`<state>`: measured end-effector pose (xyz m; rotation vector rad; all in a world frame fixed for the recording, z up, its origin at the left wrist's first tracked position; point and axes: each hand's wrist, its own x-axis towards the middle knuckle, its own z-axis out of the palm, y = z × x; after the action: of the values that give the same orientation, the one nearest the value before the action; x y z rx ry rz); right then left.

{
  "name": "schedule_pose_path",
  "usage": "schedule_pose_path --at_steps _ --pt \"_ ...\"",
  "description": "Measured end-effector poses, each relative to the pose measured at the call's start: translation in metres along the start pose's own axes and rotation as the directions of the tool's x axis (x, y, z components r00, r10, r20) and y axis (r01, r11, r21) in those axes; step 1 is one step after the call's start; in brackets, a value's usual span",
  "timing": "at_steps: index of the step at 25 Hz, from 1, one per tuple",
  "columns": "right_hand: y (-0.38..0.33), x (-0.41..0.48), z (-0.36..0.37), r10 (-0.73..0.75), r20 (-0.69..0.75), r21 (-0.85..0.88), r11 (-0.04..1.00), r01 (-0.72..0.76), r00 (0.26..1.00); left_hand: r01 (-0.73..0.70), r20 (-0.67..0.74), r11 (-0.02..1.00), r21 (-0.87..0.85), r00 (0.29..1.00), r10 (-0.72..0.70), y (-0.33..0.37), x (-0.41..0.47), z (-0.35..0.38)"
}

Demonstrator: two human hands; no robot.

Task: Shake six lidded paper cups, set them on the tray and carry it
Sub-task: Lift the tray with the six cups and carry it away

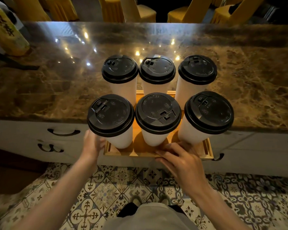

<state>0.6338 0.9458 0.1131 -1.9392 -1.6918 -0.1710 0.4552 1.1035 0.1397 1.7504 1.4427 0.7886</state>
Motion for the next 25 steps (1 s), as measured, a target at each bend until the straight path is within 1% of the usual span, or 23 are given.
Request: schedule_pose_path --at_steps 1,2,3,4,5,6,7,8,9,11,12,14,18,22,25 --pt "0.002 0.000 0.002 -0.008 -0.004 -0.033 0.999 0.008 1.000 -0.111 -0.059 0.992 -0.063 0.992 0.108 -0.007 -0.013 -0.006" --pt "0.004 0.001 0.003 -0.005 -0.017 -0.040 0.999 0.004 1.000 -0.242 -0.138 0.968 -0.059 0.963 0.232 -0.019 -0.027 -0.004" --pt "0.003 0.000 0.005 0.001 -0.036 -0.042 0.999 -0.003 0.999 -0.412 -0.096 0.911 0.024 0.906 0.413 -0.026 -0.047 -0.006" --pt "0.003 -0.001 0.006 0.003 -0.062 -0.043 0.999 -0.006 0.998 -0.588 -0.002 0.805 0.084 0.808 0.590 -0.038 -0.064 -0.002" --pt "0.002 -0.005 0.008 0.020 -0.089 -0.039 0.999 -0.023 0.996 -0.691 0.110 0.710 0.135 0.723 0.682 -0.042 -0.075 0.007" --pt "0.001 -0.008 0.010 0.043 -0.118 -0.047 0.998 -0.049 0.992 -0.726 0.171 0.664 0.180 0.688 0.706 -0.038 -0.079 0.018" --pt "0.000 -0.009 0.011 0.078 -0.149 -0.052 0.995 -0.086 0.986 -0.718 0.204 0.663 0.212 0.696 0.689 -0.028 -0.077 0.029" --pt "0.000 -0.010 0.013 0.116 -0.176 -0.048 0.991 -0.126 0.977 -0.695 0.238 0.682 0.229 0.719 0.653 -0.019 -0.075 0.036" --pt "0.000 -0.012 0.016 0.137 -0.203 -0.051 0.987 -0.150 0.970 -0.681 0.250 0.685 0.260 0.732 0.633 -0.013 -0.070 0.041" --pt "0.002 -0.015 0.020 0.159 -0.258 -0.040 0.984 -0.175 0.953 -0.707 0.253 0.641 0.298 0.706 0.661 -0.012 -0.061 0.049" --pt "0.003 -0.014 0.021 0.167 -0.266 -0.024 0.983 -0.180 0.949 -0.710 0.250 0.636 0.303 0.703 0.666 -0.015 -0.057 0.051" --pt "0.006 -0.010 0.022 0.177 -0.258 0.007 0.983 -0.182 0.950 -0.706 0.237 0.651 0.279 0.707 0.666 -0.020 -0.050 0.052" --pt "0.016 0.006 0.022 0.153 -0.243 0.011 0.988 -0.155 0.958 -0.677 0.194 0.697 0.236 0.735 0.649 -0.015 -0.039 0.061" --pt "0.030 0.020 0.022 0.138 -0.174 0.025 0.990 -0.135 0.975 -0.684 0.178 0.704 0.191 0.730 0.660 -0.007 -0.021 0.068" --pt "0.037 0.033 0.025 0.159 -0.137 0.044 0.987 -0.154 0.978 -0.682 0.185 0.709 0.177 0.731 0.657 -0.002 -0.005 0.072"
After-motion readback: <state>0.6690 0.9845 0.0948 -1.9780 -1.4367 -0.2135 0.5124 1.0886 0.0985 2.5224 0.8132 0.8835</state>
